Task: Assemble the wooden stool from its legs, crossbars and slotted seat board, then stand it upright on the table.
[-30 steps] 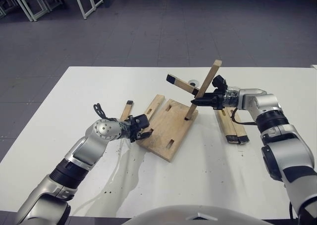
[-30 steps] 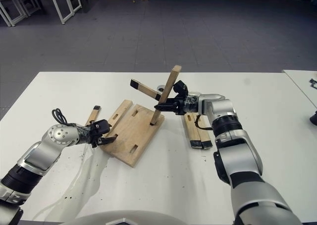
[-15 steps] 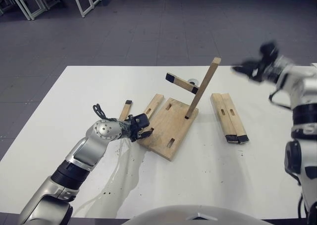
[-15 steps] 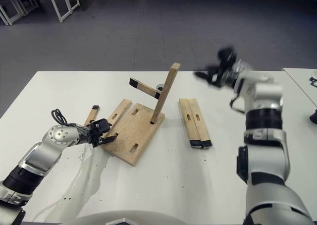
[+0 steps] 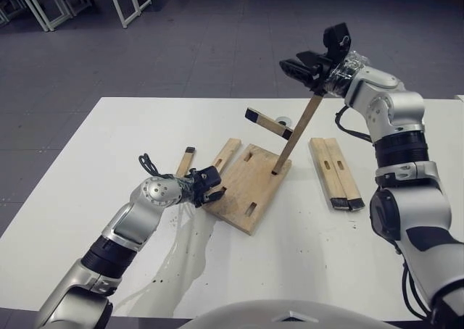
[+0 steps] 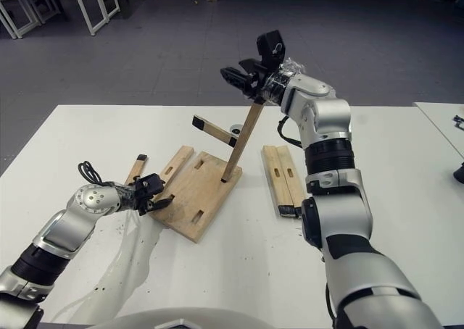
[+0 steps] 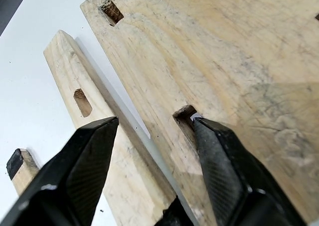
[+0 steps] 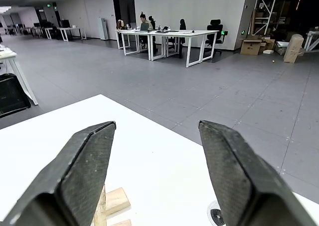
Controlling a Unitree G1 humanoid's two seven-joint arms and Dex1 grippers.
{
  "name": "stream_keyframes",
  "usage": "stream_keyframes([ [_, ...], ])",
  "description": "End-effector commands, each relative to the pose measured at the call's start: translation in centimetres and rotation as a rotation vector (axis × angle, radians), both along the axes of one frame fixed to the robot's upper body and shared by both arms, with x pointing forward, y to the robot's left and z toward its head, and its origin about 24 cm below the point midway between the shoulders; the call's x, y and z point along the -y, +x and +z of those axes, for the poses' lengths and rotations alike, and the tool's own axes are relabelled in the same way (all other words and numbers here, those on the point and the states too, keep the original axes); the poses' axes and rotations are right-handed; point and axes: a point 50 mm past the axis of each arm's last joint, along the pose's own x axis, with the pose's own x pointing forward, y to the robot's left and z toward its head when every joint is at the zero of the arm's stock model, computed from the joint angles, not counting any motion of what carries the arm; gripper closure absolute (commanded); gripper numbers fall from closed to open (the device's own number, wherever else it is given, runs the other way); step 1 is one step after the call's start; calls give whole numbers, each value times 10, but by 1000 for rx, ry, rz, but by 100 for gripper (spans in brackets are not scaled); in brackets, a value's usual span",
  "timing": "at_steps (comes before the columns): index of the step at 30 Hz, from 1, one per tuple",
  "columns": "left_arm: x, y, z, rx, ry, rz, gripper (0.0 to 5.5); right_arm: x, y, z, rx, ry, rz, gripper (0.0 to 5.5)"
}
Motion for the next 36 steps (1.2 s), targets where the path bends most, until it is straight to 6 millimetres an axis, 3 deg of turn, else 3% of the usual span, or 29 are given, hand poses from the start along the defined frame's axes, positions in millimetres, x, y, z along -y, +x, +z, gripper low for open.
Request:
stream_keyframes([
  [1,-6,-31,-44,-227,41,56,271,19,-10,49,92,299,-74,246],
  [3,-5,-33,-46,-238,10,104,271,37,-29,96,260,537,-79,246],
  [4,-4,-34,-47,-246,-21,146,271,47,-38,104,299,602,-93,246],
  [5,0,-34,-47,-265,-77,211,271,56,-44,99,303,620,-141,246],
  [8,9,-36,-52,-315,-132,348,271,80,-62,42,190,459,-395,246],
  [12,27,-15,-57,-283,-193,501,271,89,-106,-48,-53,148,-583,246],
  [14,35,-9,-61,-295,-222,566,271,92,-125,-84,-168,19,-626,246],
  [17,46,-1,-64,-314,-261,635,271,100,-148,-127,-294,-161,-650,246],
  [20,59,3,-62,-335,-311,661,271,104,-163,-153,-358,-250,-654,246],
  [27,66,0,-43,-337,-410,693,271,108,-173,-177,-424,-334,-645,246],
  [36,53,10,-1,-215,-531,721,271,105,-172,-180,-467,-386,-527,246],
])
